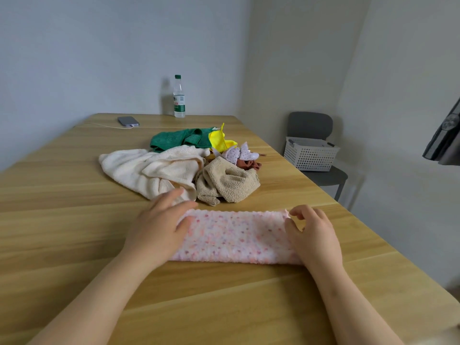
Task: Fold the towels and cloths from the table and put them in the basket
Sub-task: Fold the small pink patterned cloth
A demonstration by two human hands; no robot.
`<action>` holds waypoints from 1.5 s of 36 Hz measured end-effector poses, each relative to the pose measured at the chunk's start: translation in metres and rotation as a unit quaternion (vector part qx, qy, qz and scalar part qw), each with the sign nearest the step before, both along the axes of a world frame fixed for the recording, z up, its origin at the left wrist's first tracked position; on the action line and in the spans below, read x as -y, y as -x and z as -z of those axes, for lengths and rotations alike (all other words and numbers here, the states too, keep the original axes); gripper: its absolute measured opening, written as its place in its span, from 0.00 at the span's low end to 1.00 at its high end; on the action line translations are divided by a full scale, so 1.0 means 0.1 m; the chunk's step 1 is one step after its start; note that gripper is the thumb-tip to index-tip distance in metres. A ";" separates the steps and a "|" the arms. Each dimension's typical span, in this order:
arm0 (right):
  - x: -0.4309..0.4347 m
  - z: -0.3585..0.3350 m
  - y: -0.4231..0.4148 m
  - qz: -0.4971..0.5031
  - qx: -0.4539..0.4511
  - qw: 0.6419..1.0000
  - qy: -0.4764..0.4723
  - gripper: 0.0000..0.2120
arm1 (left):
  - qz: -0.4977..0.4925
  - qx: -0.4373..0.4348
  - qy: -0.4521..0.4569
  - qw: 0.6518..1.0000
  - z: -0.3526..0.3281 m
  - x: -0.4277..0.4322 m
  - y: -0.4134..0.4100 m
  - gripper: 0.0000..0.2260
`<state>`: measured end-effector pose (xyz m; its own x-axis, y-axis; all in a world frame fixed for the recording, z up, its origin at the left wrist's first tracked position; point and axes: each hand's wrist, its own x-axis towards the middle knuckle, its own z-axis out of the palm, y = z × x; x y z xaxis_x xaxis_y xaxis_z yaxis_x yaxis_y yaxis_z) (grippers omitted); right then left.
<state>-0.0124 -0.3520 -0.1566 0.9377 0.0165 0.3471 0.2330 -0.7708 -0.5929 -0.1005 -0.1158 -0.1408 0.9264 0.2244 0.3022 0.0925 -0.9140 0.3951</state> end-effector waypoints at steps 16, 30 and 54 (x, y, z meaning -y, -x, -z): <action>0.20 -0.12 0.23 0.029 -0.162 0.966 0.201 0.20 | 0.042 -0.201 -0.103 0.973 0.19 0.59 0.03 0.22; 0.42 -0.03 0.12 0.200 -0.083 0.967 0.136 0.24 | 0.071 -0.114 -0.025 0.991 0.19 0.43 0.01 0.20; 0.49 -0.05 0.05 0.084 -0.121 0.989 -0.005 0.23 | 0.063 -0.140 -0.014 0.988 0.17 0.43 -0.01 0.24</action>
